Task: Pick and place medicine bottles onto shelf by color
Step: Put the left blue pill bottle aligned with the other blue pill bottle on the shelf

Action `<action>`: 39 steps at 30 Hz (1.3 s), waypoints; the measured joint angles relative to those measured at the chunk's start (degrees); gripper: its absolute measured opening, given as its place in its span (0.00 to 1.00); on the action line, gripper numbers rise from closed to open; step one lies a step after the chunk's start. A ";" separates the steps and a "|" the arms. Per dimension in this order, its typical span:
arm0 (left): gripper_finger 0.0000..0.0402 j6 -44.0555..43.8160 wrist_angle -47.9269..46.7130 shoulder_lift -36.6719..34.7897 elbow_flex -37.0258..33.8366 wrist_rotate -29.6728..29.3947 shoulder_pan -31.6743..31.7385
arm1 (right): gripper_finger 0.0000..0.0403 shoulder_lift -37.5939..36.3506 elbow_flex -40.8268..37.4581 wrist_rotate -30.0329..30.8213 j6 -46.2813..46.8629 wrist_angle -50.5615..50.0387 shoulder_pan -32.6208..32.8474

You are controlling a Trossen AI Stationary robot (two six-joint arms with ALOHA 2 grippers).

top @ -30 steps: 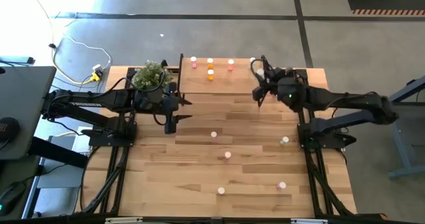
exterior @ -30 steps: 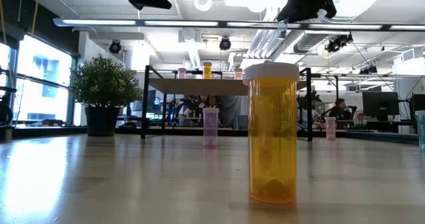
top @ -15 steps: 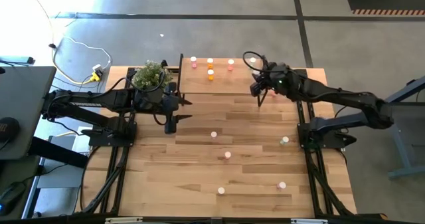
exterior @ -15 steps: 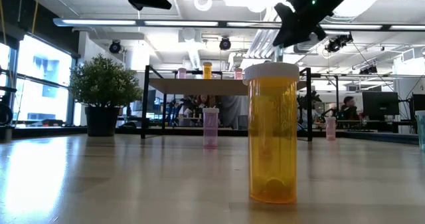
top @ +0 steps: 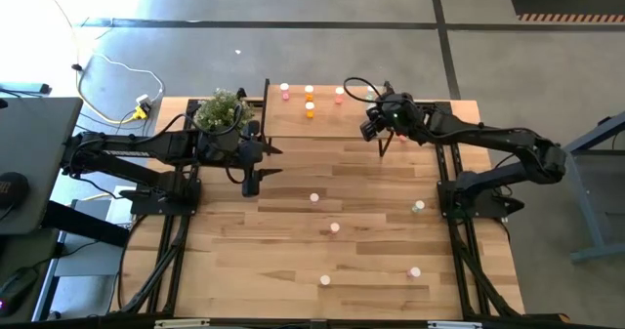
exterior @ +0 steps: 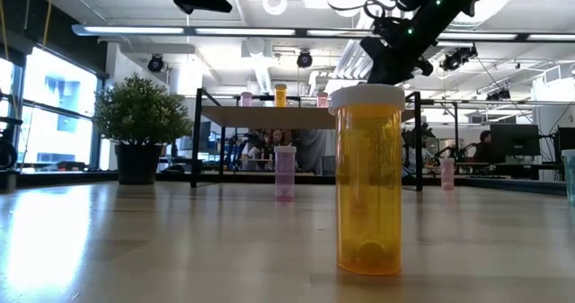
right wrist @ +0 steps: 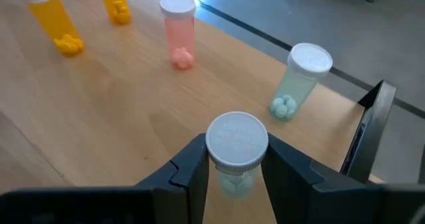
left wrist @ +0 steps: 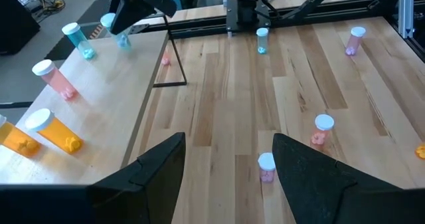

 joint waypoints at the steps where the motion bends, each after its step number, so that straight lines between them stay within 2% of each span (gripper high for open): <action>1: 0.54 0.01 0.00 0.00 0.00 0.00 0.00 | 0.29 0.18 0.00 0.00 0.44 0.00 0.00; 7: 0.54 0.15 -0.02 0.00 0.00 0.00 0.00 | 0.29 0.78 0.00 0.52 3.58 0.02 0.00; 17: 0.54 0.20 -0.09 0.00 0.00 -0.04 0.00 | 0.29 2.93 0.00 5.26 7.77 1.38 0.03; 39: 0.54 2.14 -0.17 0.00 0.00 -0.09 0.00 | 0.29 2.93 0.00 4.13 12.22 0.54 -0.04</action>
